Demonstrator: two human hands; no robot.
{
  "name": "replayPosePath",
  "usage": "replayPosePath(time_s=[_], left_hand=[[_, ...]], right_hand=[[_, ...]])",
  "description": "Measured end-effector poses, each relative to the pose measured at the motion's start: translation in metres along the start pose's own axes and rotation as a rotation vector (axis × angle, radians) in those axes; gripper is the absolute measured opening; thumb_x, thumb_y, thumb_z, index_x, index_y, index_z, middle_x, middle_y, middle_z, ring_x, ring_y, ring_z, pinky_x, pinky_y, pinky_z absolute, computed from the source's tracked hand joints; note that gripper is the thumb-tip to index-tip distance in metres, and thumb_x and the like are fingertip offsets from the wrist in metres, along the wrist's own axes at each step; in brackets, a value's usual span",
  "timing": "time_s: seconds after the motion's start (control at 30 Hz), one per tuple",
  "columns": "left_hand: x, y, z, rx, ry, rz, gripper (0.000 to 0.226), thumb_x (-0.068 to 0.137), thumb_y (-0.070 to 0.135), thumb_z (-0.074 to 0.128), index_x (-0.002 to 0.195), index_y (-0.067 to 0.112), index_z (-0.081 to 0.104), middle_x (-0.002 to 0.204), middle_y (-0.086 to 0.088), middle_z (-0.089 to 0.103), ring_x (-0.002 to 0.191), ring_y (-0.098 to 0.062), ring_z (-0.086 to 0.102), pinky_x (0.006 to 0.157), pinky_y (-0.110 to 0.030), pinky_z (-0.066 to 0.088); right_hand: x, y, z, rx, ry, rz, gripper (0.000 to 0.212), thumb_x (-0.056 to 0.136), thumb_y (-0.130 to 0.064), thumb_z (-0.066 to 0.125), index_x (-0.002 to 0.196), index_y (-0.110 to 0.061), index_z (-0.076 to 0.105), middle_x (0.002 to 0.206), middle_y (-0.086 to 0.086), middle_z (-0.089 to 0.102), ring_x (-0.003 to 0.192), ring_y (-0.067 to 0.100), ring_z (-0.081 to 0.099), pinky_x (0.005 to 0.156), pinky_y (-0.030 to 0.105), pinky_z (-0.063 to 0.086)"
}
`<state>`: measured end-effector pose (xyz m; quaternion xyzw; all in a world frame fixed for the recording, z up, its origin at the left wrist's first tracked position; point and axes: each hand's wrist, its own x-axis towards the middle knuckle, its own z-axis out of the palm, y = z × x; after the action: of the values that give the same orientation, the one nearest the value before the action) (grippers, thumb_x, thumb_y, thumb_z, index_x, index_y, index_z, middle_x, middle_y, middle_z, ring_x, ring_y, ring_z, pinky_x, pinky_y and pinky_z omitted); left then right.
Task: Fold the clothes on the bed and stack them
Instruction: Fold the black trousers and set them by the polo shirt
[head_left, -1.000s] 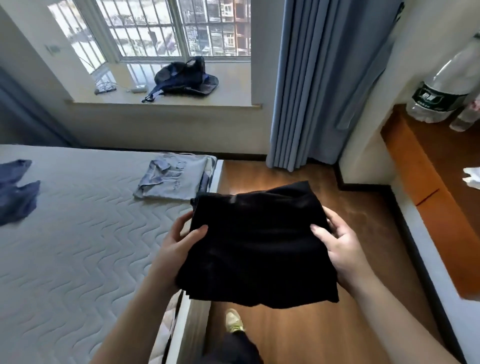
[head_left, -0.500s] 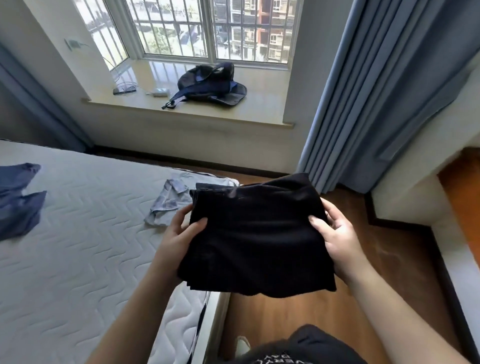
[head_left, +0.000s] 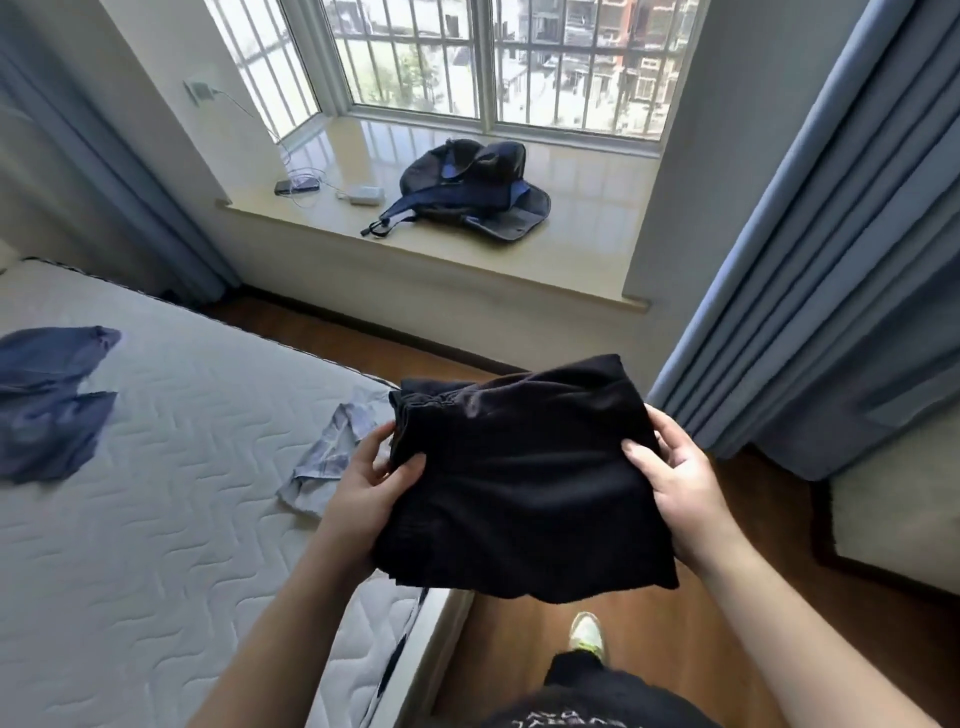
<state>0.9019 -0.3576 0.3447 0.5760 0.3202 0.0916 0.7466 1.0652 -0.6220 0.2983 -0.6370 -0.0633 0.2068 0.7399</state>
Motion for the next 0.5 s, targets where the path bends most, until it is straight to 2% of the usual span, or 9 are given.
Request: replayPosePath(time_s=[0.1,0.23,0.37,0.5], left_hand=[[0.024,0.014,0.022,-0.02,0.037,0.02,0.038,0.091,0.016,0.065,0.12,0.04,0.058,0.106,-0.003,0.074,0.095,-0.023,0.072,0.075,-0.035,0.061],[0.043,0.024,0.027,-0.063,0.138,0.036,0.042,0.091,0.017,0.066,0.124,0.041,0.059,0.111,-0.002,0.073,0.101,-0.023,0.07,0.085,-0.04,0.059],[0.053,0.029,0.006,-0.143,0.272,0.065,0.045,0.089,0.018,0.066,0.127,0.039,0.057,0.117,-0.002,0.071,0.105,-0.023,0.069,0.077,-0.031,0.059],[0.058,0.028,-0.03,-0.196,0.397,0.095,0.043,0.082,0.026,0.07,0.121,0.044,0.061,0.117,0.003,0.071,0.105,-0.019,0.069,0.072,-0.024,0.057]], right_hand=[[0.056,-0.019,-0.009,-0.019,-0.094,0.001,0.04,0.095,-0.008,0.06,0.126,-0.033,0.061,0.124,-0.007,0.067,0.117,0.013,0.062,0.095,0.026,0.052],[0.117,-0.032,0.006,-0.062,-0.241,0.022,0.039,0.096,-0.011,0.06,0.127,-0.034,0.06,0.126,-0.005,0.066,0.119,0.015,0.061,0.099,0.033,0.049],[0.159,-0.028,0.049,-0.072,-0.353,0.041,0.039,0.095,-0.011,0.061,0.126,-0.034,0.061,0.124,-0.004,0.067,0.117,0.015,0.062,0.099,0.034,0.049],[0.19,-0.019,0.108,-0.088,-0.491,0.068,0.039,0.094,-0.01,0.061,0.126,-0.033,0.062,0.124,-0.003,0.067,0.116,0.016,0.063,0.099,0.036,0.047]])
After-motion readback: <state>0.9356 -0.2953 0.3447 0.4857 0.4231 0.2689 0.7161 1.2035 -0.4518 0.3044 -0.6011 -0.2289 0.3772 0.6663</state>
